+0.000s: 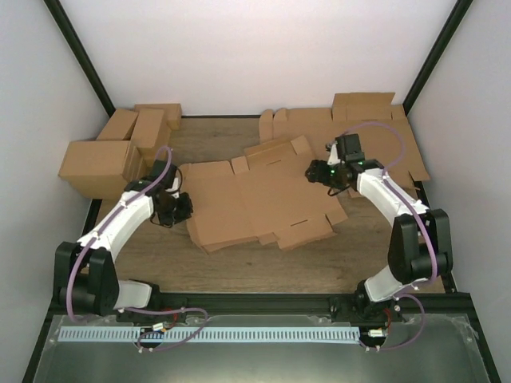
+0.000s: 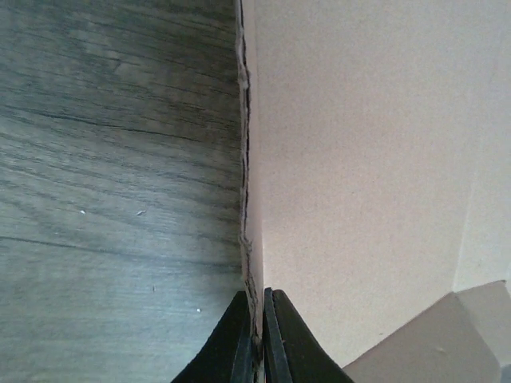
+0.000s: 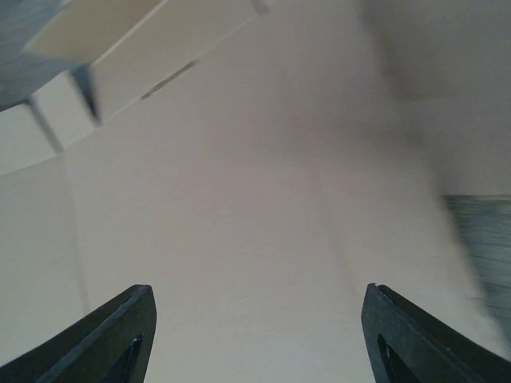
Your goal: Fold the paper box
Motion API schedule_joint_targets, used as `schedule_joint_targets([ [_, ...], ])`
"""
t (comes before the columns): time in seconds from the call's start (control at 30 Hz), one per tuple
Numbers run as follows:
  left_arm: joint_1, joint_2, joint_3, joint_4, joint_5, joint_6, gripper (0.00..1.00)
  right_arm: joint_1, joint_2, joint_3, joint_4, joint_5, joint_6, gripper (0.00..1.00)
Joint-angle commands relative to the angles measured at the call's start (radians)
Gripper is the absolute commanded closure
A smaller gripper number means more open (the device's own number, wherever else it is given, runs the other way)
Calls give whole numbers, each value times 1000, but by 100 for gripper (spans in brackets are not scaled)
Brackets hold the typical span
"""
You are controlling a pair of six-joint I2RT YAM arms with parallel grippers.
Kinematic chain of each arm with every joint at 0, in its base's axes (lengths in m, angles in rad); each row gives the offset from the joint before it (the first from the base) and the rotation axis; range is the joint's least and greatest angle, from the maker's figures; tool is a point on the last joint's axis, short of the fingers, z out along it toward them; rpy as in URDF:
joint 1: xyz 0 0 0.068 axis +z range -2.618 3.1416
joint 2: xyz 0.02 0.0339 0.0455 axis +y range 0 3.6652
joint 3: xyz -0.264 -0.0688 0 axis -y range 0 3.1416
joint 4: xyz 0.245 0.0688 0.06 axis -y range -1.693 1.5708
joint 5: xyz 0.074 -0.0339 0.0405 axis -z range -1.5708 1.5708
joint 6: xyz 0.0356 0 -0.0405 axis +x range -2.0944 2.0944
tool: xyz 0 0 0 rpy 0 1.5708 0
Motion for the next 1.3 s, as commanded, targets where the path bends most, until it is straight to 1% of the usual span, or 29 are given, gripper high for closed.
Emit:
schedule_joint_targets([
  [0.0, -4, -20, 115, -165, -17, 71, 96, -54, -35, -21, -30, 104, 1, 26],
  [0.13, -3, -21, 212, -245, 7, 107, 96, -56, -24, -30, -31, 137, -33, 27],
  [0.27, -4, -26, 275, -300, -15, 135, 96, -56, 2, -52, -21, 157, -38, 27],
  [0.37, -4, -30, 297, -319, -32, 154, 96, -56, 40, -58, -15, 161, -43, 24],
  [0.57, -4, -28, 311, -301, -18, 218, 96, -56, 128, -43, 3, 101, -67, 18],
  [0.73, -4, -29, 311, -283, -22, 261, 96, -85, 174, -34, 17, 15, -74, 20],
  [0.87, -4, -33, 316, -273, -27, 276, 96, -101, 208, -25, 20, -77, -81, 32],
  [1.0, -4, -30, 316, -245, 12, 285, 96, -101, 204, -33, 23, -130, -81, 45],
  [1.03, -4, -29, 315, -239, 20, 286, 96, -100, 196, -37, 23, -144, -82, 48],
  [1.2, -4, -27, 315, -206, 43, 291, 96, -100, 125, -85, 11, -167, -95, 58],
  [1.27, -4, -23, 314, -195, 46, 294, 96, -99, 102, -107, 9, -173, -99, 65],
])
